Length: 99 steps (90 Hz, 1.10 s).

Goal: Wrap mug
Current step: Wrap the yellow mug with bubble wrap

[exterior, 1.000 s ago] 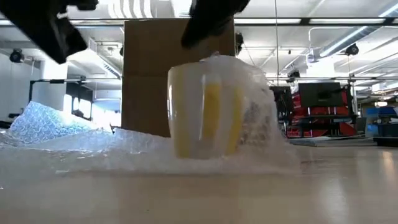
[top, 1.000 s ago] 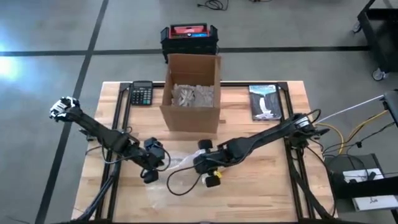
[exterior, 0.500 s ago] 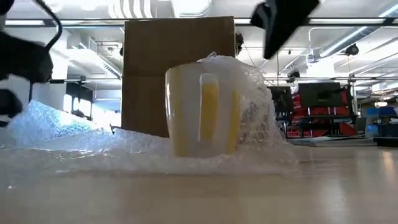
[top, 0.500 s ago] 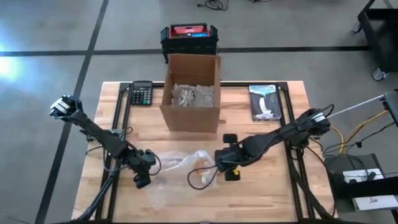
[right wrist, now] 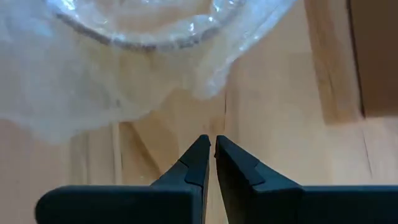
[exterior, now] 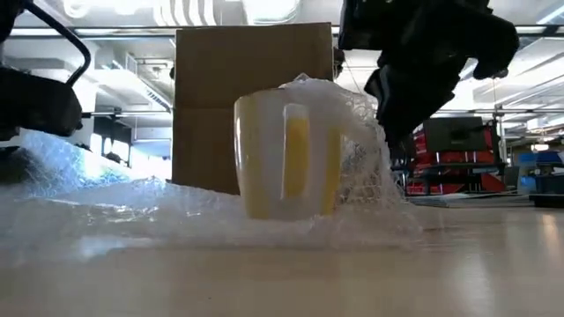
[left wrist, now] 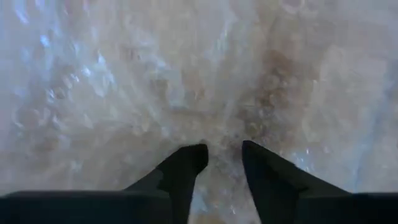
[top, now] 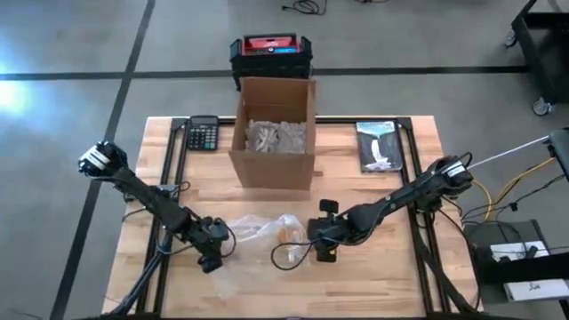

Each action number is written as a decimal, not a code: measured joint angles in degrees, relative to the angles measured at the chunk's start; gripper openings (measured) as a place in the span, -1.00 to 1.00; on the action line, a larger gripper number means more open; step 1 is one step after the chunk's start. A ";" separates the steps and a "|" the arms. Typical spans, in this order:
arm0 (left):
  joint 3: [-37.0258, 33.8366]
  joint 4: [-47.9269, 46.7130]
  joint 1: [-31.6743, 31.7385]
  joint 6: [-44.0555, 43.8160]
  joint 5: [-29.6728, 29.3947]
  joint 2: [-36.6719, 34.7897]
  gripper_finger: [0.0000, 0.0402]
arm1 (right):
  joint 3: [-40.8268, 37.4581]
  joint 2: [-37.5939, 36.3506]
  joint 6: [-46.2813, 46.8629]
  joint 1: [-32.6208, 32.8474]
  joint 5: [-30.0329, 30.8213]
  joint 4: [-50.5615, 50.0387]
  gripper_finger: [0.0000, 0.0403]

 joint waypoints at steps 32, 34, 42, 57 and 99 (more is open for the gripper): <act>8.14 -3.98 0.14 6.10 -4.46 -2.53 -0.99 | -0.20 0.00 -0.71 0.00 0.03 6.34 -0.93; 9.31 -4.04 0.14 6.79 -5.22 -2.88 -0.99 | -0.20 0.00 -0.75 0.00 0.05 6.68 -0.93; 13.23 -5.62 0.14 10.88 -8.89 -3.75 -1.00 | -0.26 0.00 -1.04 0.00 0.01 7.79 -0.93; 20.55 -4.82 1.16 21.86 -18.44 -4.07 -1.00 | -0.42 0.84 -2.76 0.00 0.10 11.70 -0.93; 24.49 16.67 13.28 42.26 -12.04 4.36 -1.00 | -0.44 3.30 -2.78 0.00 -0.23 12.72 -0.93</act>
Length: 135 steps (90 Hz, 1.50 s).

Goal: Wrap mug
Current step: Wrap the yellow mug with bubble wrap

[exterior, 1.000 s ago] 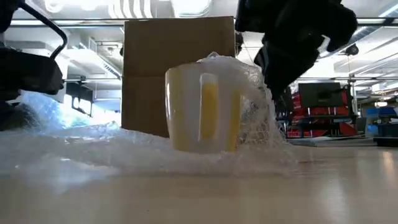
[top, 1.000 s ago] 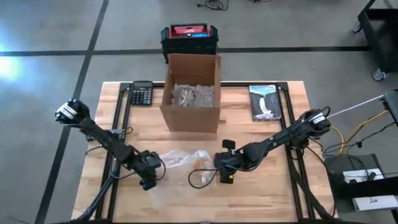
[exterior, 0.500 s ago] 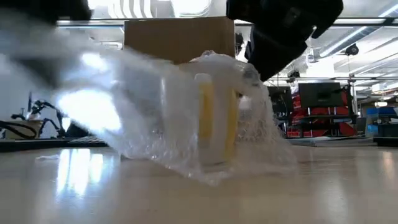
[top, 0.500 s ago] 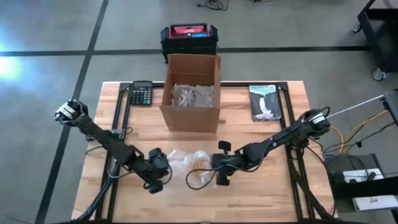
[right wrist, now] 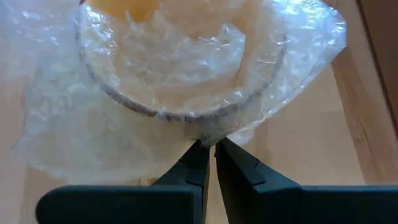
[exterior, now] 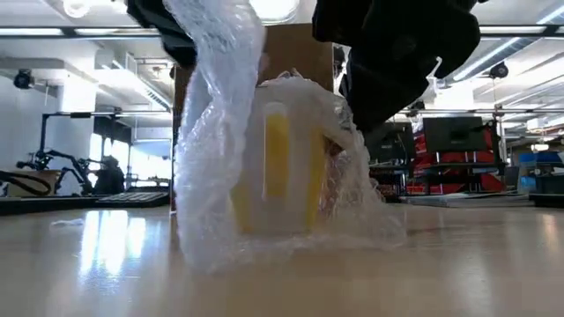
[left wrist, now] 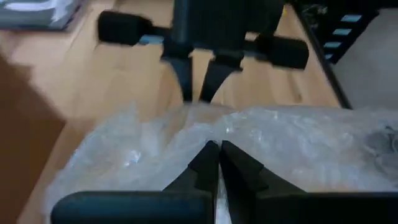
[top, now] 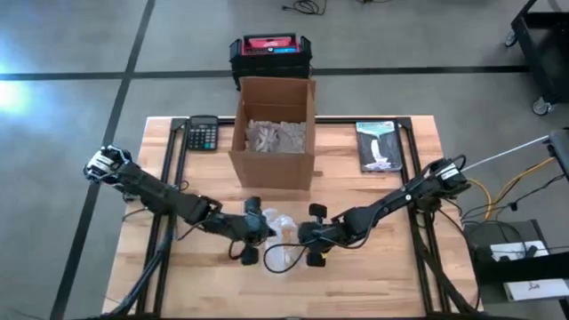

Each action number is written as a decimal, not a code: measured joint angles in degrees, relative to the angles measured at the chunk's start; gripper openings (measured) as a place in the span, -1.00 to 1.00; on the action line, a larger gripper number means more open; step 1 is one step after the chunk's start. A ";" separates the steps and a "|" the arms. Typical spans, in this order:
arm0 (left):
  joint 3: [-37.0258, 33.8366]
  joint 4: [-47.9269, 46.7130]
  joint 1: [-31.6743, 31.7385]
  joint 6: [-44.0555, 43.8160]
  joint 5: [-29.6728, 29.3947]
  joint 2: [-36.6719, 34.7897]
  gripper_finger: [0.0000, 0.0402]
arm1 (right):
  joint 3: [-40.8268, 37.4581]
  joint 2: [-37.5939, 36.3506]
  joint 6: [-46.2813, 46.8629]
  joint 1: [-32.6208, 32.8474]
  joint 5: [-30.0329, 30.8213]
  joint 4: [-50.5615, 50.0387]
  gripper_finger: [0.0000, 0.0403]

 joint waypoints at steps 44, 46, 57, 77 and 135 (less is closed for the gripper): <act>0.12 7.55 3.06 0.84 2.94 11.43 -1.00 | 12.85 -3.45 -7.10 0.31 -0.07 -11.85 -0.93; 0.11 7.61 3.06 0.85 2.89 11.37 -1.00 | 12.85 -3.43 -8.19 0.34 -0.09 -10.27 -0.93; 0.00 7.58 3.07 0.85 2.75 10.77 -1.00 | 11.94 -1.29 -10.09 0.15 -0.09 -4.90 -0.93; -0.13 7.99 3.06 0.92 2.88 10.35 -1.00 | 11.59 4.28 -8.79 0.02 0.31 -4.19 -0.93; 7.30 -20.91 2.84 -0.55 2.69 -2.39 -0.59 | 11.52 5.16 -8.07 0.00 -0.24 -4.56 -0.93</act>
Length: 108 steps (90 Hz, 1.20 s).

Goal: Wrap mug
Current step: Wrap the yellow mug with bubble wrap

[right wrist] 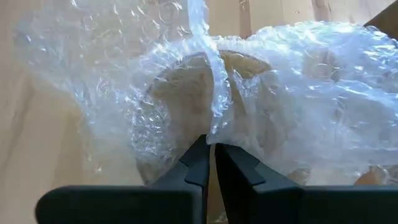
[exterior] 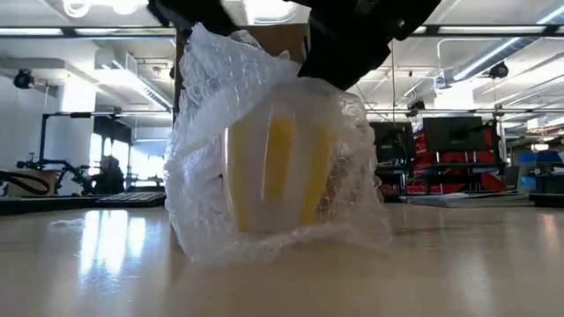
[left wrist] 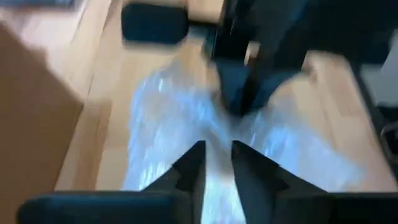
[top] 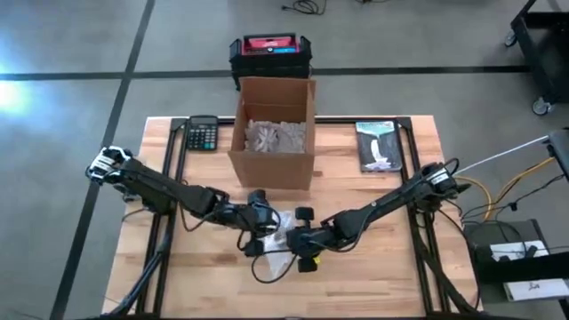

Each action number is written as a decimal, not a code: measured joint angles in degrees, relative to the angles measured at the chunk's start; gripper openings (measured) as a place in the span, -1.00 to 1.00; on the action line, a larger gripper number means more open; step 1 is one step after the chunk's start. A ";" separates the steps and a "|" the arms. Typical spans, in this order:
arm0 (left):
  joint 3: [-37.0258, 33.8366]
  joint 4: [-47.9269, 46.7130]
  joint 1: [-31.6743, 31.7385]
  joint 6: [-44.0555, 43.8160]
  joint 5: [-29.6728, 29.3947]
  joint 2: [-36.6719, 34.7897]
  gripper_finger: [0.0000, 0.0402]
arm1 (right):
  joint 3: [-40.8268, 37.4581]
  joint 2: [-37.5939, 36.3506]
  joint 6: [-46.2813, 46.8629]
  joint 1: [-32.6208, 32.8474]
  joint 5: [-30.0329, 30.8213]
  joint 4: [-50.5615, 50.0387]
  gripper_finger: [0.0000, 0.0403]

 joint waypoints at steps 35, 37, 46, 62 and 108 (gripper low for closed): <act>-12.08 20.42 0.79 -0.87 -9.91 2.38 -0.51 | 0.02 0.00 -0.37 0.00 0.10 0.09 -0.93; -12.56 23.41 0.75 -0.34 -8.41 2.84 -0.54 | 0.02 0.00 -0.37 0.00 0.10 0.08 -0.93; -13.42 32.34 0.27 1.18 -2.69 4.60 -0.67 | 0.02 0.00 -0.37 0.00 0.00 0.05 -0.93; -13.12 33.51 -0.28 1.18 -1.77 9.36 -0.86 | 0.07 -0.02 -0.35 -0.02 0.37 0.37 -0.93; -13.22 33.33 -0.28 0.78 -1.52 9.77 -0.97 | 4.39 -5.39 -1.90 -1.11 3.48 -2.52 -0.93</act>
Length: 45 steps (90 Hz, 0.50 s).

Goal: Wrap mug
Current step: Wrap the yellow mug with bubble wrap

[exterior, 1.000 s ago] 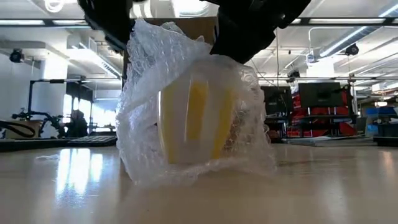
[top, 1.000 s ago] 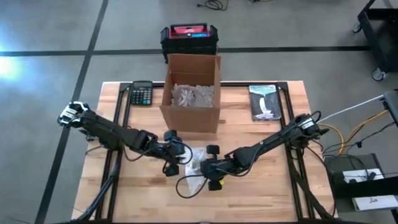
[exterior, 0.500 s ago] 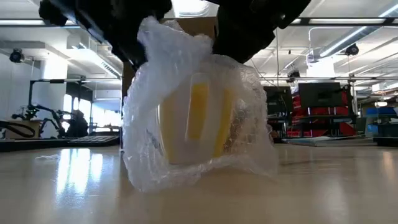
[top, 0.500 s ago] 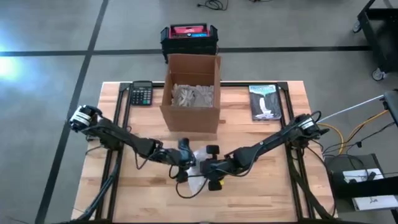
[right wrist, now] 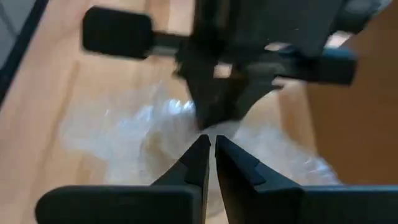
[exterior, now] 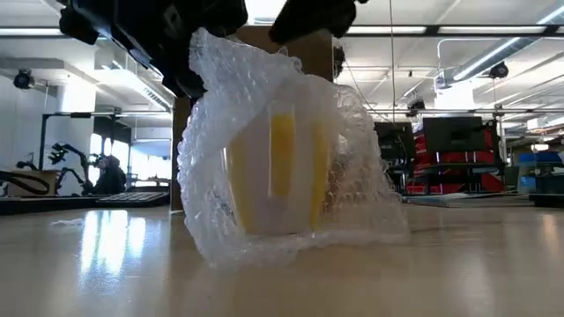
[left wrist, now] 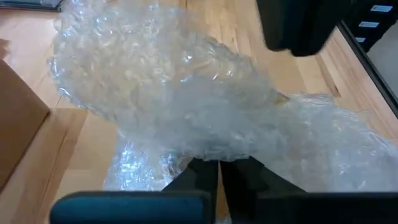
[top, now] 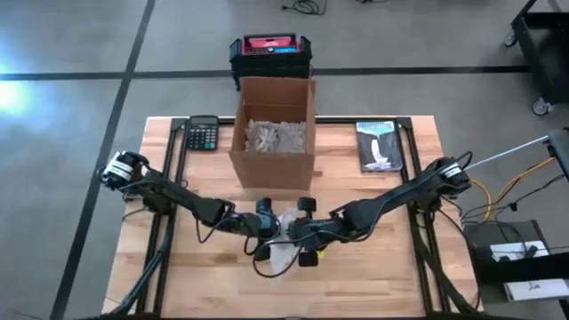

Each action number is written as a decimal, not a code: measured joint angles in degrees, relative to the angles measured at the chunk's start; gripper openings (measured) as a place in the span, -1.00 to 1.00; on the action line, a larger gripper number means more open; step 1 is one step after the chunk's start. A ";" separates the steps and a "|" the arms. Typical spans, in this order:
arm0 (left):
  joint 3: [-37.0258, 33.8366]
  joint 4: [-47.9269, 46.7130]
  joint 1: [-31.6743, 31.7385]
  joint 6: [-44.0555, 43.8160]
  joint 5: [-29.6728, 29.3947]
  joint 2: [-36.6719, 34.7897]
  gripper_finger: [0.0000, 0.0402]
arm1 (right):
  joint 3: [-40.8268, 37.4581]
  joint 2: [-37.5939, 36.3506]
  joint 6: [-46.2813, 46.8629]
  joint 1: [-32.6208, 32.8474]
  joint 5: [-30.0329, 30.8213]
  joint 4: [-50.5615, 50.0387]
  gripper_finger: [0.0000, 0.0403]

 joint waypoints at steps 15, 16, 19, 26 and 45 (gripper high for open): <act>-0.24 -0.97 0.00 0.01 0.17 -0.89 -0.98 | -1.35 5.86 1.98 -0.47 -1.87 -0.75 -0.93; -0.27 -0.89 0.00 0.01 0.23 -0.94 -0.98 | -1.35 6.14 1.99 -0.45 -2.20 -0.72 -0.93; -0.20 -0.53 0.00 -0.06 0.54 -0.99 -0.99 | -1.30 6.87 2.02 -0.42 -3.20 -0.51 -0.93; -0.20 -0.34 -0.04 0.20 0.62 -1.50 -0.99 | -1.16 8.58 2.20 -0.38 -3.85 0.23 -0.93; 2.58 -7.79 -0.18 -0.49 1.17 -6.47 -1.00 | -0.73 9.48 2.08 -0.53 -5.29 -0.21 -0.93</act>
